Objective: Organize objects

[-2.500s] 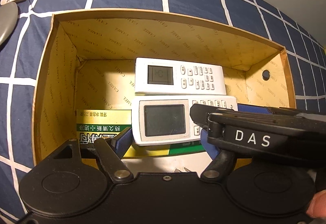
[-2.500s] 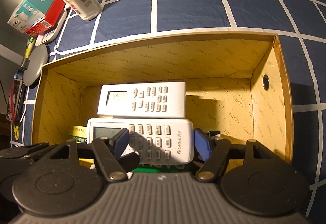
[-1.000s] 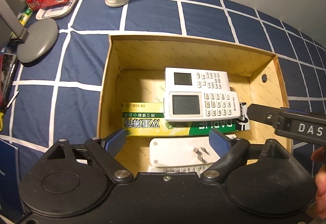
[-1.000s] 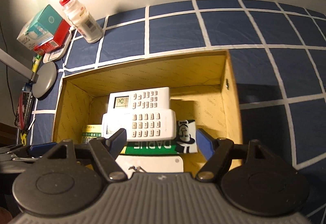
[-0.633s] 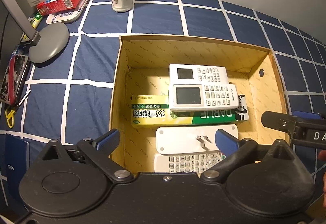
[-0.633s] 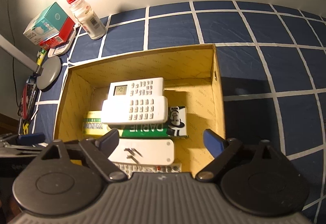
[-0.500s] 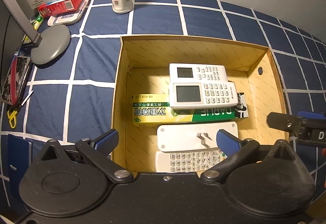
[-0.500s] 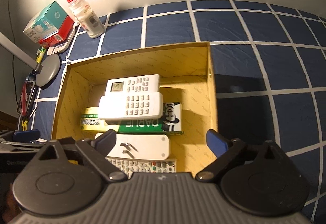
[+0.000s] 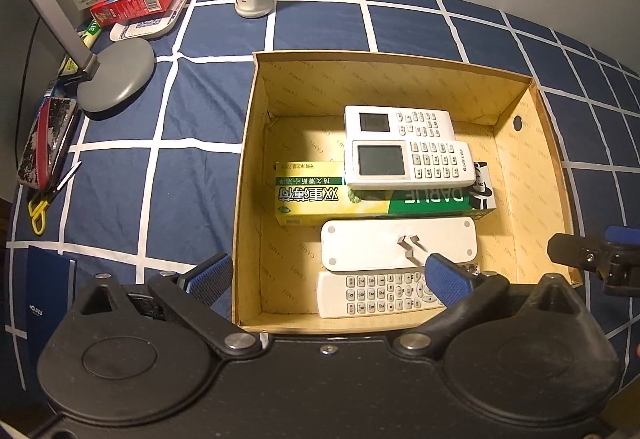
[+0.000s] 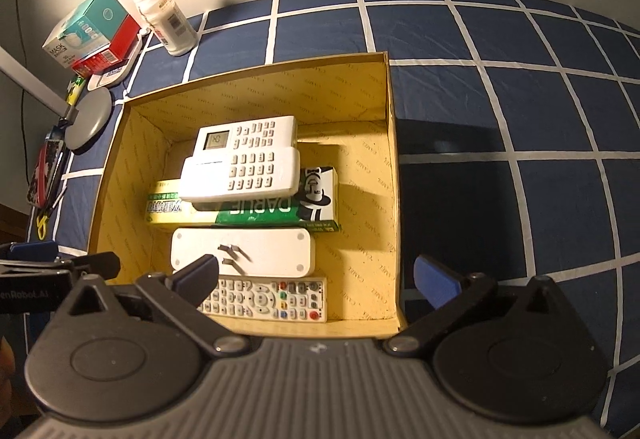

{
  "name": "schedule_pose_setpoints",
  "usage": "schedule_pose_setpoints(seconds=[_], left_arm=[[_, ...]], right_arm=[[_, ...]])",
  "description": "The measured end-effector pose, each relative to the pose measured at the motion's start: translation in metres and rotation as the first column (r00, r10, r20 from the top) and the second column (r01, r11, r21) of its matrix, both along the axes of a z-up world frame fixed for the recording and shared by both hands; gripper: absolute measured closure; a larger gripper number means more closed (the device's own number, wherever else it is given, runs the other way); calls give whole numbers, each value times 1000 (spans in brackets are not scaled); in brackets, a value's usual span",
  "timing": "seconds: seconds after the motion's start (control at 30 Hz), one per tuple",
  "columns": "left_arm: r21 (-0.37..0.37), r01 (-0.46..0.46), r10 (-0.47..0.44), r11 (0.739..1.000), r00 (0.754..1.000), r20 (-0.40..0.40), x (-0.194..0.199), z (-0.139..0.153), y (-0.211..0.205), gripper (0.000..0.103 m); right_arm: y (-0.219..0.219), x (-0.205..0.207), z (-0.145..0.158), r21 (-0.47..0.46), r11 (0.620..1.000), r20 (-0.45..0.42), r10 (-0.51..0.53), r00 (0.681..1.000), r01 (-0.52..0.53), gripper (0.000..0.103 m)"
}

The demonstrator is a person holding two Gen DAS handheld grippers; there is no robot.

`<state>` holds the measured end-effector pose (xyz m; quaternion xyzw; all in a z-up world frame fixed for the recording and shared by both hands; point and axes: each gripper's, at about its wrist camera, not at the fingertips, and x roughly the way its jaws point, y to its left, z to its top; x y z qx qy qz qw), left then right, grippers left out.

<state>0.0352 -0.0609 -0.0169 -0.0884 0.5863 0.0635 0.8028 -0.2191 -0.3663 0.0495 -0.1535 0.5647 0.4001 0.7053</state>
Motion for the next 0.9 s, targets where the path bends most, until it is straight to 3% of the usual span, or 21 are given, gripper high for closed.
schedule_pose_setpoints(seconds=[0.9], left_arm=[[37,-22,22,999,1000,-11,-6,-3,9,0]], right_arm=[[1,-8,-3,-16,999,2,30,1000,-30,0]])
